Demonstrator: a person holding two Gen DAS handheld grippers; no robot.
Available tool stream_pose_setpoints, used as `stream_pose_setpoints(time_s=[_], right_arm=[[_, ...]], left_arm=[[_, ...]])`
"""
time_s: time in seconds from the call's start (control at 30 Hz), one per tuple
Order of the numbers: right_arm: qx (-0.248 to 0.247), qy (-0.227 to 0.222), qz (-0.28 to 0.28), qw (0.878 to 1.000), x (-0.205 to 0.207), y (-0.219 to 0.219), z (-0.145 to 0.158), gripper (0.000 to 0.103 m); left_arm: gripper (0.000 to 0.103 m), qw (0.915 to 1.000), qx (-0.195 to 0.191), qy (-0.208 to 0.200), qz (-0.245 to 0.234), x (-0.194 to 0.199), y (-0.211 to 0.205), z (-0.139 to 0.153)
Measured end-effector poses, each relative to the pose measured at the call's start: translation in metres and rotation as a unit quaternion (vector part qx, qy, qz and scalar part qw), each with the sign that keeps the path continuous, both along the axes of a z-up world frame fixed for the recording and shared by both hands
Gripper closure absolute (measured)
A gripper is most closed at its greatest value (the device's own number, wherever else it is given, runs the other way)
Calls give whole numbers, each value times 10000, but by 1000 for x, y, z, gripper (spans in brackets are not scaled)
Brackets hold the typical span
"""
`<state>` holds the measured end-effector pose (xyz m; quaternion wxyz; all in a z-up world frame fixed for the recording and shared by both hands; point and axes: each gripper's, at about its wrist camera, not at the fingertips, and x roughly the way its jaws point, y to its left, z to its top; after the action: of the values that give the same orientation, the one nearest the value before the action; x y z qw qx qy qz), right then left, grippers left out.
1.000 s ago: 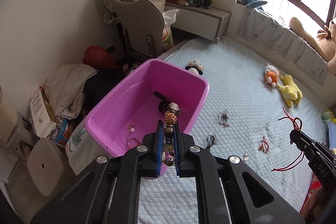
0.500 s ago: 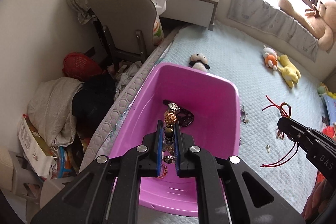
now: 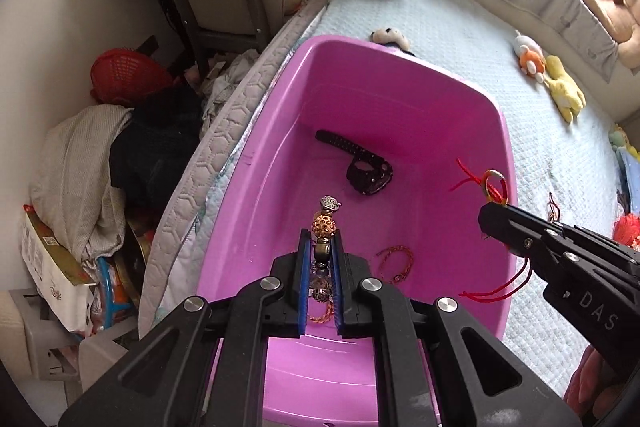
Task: Organize jewelry
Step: 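Carry both bracelets over the pink tub and open both tools to drop them, then withdraw both open tools from the tub back over the bed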
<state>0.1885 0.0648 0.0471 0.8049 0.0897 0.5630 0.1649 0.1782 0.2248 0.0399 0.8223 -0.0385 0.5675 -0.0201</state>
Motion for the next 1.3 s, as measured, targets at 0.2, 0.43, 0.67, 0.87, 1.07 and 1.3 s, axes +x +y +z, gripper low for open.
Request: stream_pose_setpoints(time_s=[0.2,0.43,0.67,0.87,1.07,1.3], right_arm=[[-132,413,137,9990,9,8,-24,96],[-292,447,34,9986,7,5,-23,44],[-344,485,-89,9982,0,-10,-18,44],[-318,595,-177,9976,-4,-19,-15,44],[-249,653,-205,9973,-15,-27,-6,44],[-272,673,-214,9971,-39,-35,1,41]], left_arm=[[93,9991,84,418,-32,5,2,-20],[34,9990,439,97,71,-2,4,-10],[21,9986,475,55,207,-2,12,0],[19,9983,538,128,171,-5,10,3],[19,9988,459,147,79,-12,10,12],[13,9991,381,77,-160,-28,4,24]])
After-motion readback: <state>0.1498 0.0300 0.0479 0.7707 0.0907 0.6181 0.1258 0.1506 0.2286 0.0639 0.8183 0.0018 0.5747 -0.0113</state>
